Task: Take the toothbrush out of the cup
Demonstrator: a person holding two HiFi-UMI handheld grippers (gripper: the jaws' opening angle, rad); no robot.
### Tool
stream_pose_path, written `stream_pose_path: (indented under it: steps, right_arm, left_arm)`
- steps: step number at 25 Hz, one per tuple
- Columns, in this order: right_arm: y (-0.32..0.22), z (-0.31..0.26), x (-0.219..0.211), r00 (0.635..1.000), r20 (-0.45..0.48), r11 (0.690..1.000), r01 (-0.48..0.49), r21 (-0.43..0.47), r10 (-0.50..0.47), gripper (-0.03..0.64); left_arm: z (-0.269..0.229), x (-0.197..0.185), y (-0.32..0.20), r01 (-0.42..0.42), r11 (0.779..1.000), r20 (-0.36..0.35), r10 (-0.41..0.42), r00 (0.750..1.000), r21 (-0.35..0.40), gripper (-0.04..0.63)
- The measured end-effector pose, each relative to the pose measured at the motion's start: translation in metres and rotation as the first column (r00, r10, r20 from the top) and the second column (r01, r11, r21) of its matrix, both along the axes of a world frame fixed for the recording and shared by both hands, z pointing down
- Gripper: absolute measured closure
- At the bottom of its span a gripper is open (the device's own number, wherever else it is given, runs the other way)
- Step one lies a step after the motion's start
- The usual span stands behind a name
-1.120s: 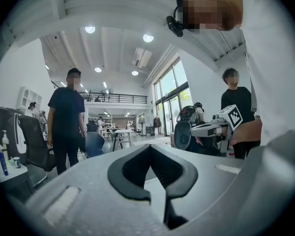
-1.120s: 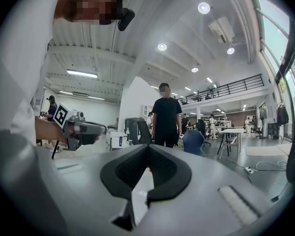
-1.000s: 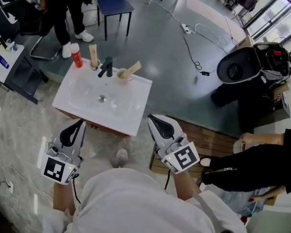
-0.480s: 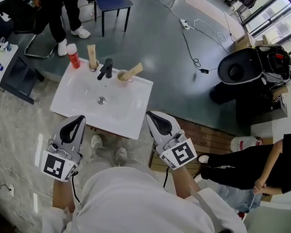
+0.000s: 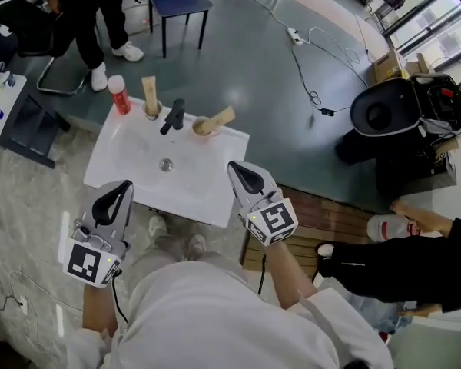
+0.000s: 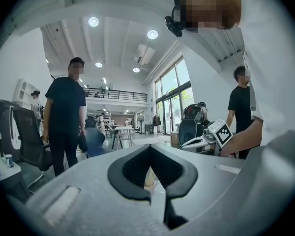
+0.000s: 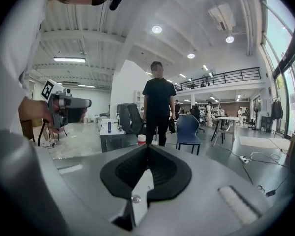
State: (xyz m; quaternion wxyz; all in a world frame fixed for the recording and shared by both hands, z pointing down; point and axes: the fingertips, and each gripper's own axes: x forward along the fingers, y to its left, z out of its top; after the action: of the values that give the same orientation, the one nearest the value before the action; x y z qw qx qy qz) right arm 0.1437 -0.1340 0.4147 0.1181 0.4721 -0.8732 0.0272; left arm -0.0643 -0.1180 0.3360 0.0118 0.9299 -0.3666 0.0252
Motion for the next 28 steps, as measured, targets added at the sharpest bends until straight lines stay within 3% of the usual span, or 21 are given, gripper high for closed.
stream_pose_path:
  steps: [15,28]
  right_arm:
    - [-0.076,0.098,0.011,0.998,-0.062,0.986,-0.042,-0.161,0.032,0.612]
    - [-0.125,0.174,0.024,0.994,-0.088,0.956,-0.092,-0.277,0.07,0.607]
  left_arm:
    - [0.047,-0.012,-0.042,0.04,0.994,0.022,-0.038,0.999,-0.1,0.598]
    - [0.052,-0.033,-0.048,0.1,0.988,0.056,-0.094,0.994,-0.114,0.597]
